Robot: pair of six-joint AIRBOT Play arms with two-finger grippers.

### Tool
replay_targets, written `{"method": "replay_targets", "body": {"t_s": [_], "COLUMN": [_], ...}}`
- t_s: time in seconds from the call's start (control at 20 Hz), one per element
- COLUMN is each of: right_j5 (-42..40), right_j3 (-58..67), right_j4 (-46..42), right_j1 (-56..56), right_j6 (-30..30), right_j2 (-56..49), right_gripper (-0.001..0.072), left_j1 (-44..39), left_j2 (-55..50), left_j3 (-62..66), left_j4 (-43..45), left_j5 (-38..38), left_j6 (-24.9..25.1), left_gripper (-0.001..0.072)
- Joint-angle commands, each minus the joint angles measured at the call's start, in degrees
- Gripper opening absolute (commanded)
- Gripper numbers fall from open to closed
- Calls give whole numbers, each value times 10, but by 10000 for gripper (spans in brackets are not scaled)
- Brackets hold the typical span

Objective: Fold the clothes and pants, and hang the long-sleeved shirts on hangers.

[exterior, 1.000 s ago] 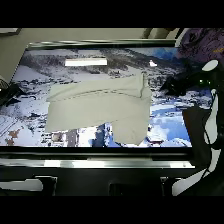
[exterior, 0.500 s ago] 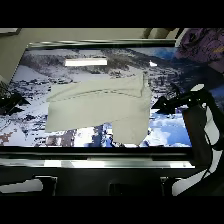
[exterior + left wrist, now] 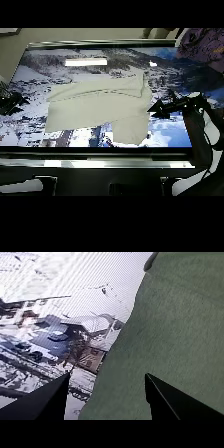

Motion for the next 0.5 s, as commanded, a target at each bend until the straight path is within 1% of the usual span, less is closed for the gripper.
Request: {"method": "replay_targets", "body": {"t_s": [0.0,0.15,0.2,0.25,0.3,0.35,0.4,0.45], "right_j5": [-11,-14,-14,-16,-19,-23,-27,-28], "right_j3": [-26,-42,-42,-42,-42,-42,-42,-42], "right_j4": [21,29,29,29,29,29,29,29], "right_j1": [0,0,0,0,0,0,0,2], "right_j6": [-9,-13,-14,-14,-14,-14,-14,-14], "right_j2": [0,0,0,0,0,0,0,0], "right_gripper": [481,479,452,382,351,336,293,289], "left_j1": [0,0,1,0,0,0,1,2], "left_j2": [0,0,0,-1,-1,-1,-1,-2], "left_j3": [0,0,0,0,0,0,0,0], "left_j4": [0,0,0,0,0,0,0,0], "left_j5": [2,4,4,5,4,4,3,4], "left_j6": [-2,-2,-2,-2,-2,-5,-17,-26], "left_gripper": [544,544,544,544,544,544,545,545]}}
